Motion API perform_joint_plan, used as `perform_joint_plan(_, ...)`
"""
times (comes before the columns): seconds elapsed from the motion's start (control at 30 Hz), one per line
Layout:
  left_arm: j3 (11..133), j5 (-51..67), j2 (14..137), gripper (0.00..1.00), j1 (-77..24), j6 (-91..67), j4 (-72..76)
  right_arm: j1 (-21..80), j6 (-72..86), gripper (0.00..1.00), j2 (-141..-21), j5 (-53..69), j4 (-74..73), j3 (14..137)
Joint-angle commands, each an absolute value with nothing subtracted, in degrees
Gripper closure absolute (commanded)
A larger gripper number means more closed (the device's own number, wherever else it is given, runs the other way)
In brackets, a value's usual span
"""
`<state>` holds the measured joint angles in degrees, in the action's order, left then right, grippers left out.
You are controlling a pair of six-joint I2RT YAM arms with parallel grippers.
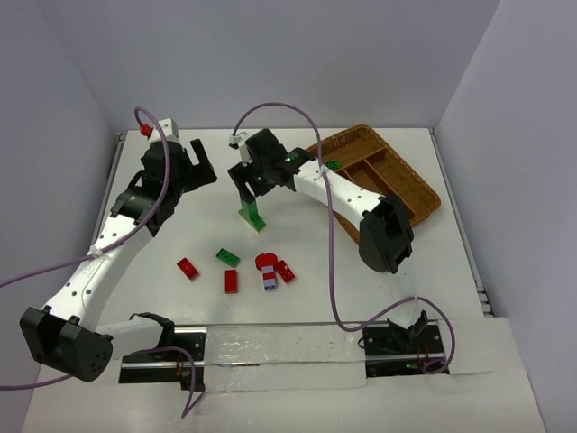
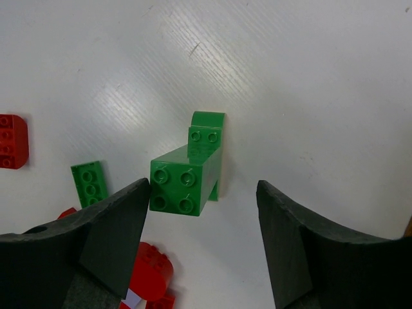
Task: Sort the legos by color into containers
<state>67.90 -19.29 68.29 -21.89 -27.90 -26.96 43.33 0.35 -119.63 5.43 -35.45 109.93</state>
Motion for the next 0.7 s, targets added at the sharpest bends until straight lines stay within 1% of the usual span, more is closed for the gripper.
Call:
perform_joint_plan(0.0, 68.19, -19.07, 67.49, 0.02, -21.45, -27.7, -26.28, 44.48, -0.09, 0.29, -120.16, 5.93, -35.57, 111.35)
perform_joint_plan(0.1, 67.94, -19.25, 67.32, 0.02, -21.45, -27.6, -26.28, 44.65, -0.09, 0.31, -120.23, 5.53, -35.49, 111.18)
perform_joint_plan(0.47, 68.29, -19.24, 67.49, 0.02, -21.45, -27.08, -26.37, 44.65, 1.94, 0.3, -120.42, 6.08, -35.24, 112.59)
perform_joint_plan(0.67, 68.47, -18.98, 67.61, 0.02, -21.51, -26.89, -26.52, 44.56, 3.58, 0.28, -120.01, 6.26, -34.74, 112.98)
